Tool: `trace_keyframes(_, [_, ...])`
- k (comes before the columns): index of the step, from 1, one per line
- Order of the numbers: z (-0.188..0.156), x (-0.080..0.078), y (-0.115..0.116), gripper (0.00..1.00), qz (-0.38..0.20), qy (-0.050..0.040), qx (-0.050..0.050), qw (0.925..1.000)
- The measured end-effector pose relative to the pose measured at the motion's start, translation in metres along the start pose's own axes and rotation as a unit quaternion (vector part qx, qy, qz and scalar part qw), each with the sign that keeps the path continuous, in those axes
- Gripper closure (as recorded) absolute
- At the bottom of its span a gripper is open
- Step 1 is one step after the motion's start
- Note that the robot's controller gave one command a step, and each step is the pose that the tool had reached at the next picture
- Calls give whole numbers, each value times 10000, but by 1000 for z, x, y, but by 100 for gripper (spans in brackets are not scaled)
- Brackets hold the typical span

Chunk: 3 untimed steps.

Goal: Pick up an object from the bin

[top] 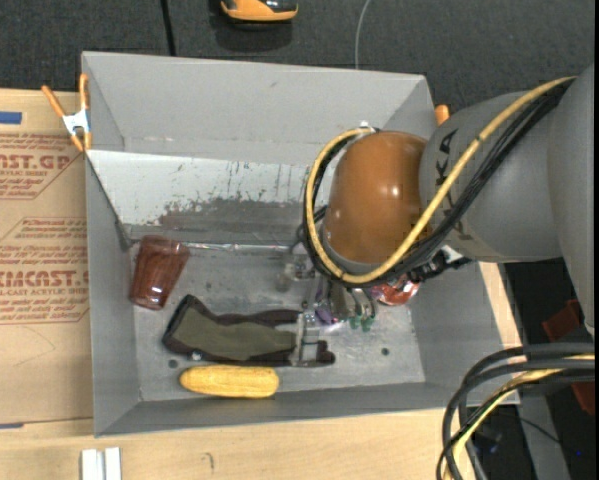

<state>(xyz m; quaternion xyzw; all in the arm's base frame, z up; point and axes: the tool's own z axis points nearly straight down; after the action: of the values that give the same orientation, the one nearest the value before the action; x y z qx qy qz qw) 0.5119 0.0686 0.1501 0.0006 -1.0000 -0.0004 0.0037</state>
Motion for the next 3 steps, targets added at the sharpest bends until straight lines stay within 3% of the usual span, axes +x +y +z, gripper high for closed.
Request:
trace_keyframes(1, [-5, -2, 0, 0, 3, -39, -2, 10000])
trace_keyframes(2, [70, 3, -12, 100, 724, -46, -5, 9974])
trace_keyframes(3, [70, 3, -12, 100, 724, -47, -5, 9974])
